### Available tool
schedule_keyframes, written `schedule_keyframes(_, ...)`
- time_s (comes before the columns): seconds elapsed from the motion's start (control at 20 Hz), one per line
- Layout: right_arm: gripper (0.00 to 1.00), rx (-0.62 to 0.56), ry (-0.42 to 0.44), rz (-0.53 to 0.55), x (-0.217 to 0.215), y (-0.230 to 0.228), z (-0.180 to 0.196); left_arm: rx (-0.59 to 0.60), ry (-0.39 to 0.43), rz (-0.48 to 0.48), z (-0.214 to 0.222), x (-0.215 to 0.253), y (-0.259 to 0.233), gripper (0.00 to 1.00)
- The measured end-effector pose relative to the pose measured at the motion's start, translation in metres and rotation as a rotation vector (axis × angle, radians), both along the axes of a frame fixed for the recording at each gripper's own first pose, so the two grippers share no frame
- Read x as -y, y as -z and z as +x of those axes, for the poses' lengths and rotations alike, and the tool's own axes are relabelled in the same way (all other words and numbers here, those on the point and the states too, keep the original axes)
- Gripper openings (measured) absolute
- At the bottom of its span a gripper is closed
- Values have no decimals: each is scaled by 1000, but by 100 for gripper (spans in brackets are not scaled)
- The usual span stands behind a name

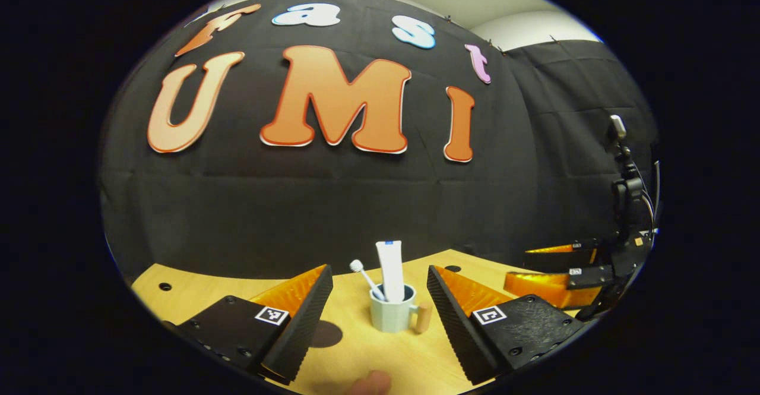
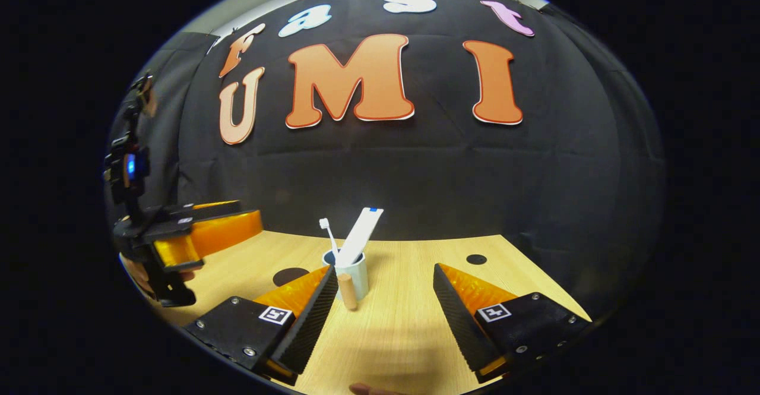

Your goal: Put the toothbrush and toothpaste on the desktop into the cup, then pick up the cup and place it on the coaster on the desktop.

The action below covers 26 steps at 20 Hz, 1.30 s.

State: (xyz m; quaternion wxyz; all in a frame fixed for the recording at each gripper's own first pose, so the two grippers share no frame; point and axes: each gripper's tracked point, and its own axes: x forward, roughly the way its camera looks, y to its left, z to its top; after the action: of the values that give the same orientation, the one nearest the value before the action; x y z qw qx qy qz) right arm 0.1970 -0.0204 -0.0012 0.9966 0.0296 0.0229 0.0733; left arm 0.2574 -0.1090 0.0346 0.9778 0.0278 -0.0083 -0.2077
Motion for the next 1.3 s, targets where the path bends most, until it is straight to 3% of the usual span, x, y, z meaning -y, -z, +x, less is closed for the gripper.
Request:
schedule_keyframes(0.35, 98, -146, -77, -70, -35, 9, 57, -35, -119, -8, -40, -50, 27, 97)
schedule_keyframes(0.75, 98, -507, -197, -198, -57, 47, 75, -24, -260, 18, -54, -85, 58, 96)
schedule_keyframes(1.0, 96, -727, -203, -250, -58, 71, 79, -8, -271, 30, -58, -83, 65, 97)
schedule_keyframes(1.15, 90, -808, -174, -276, -58, 91, 91, 5, -269, 30, -60, -84, 65, 97)
schedule_keyframes(1.3, 74, -858, -194, -280, -65, 108, 94, 14, -265, 31, -58, -84, 69, 97)
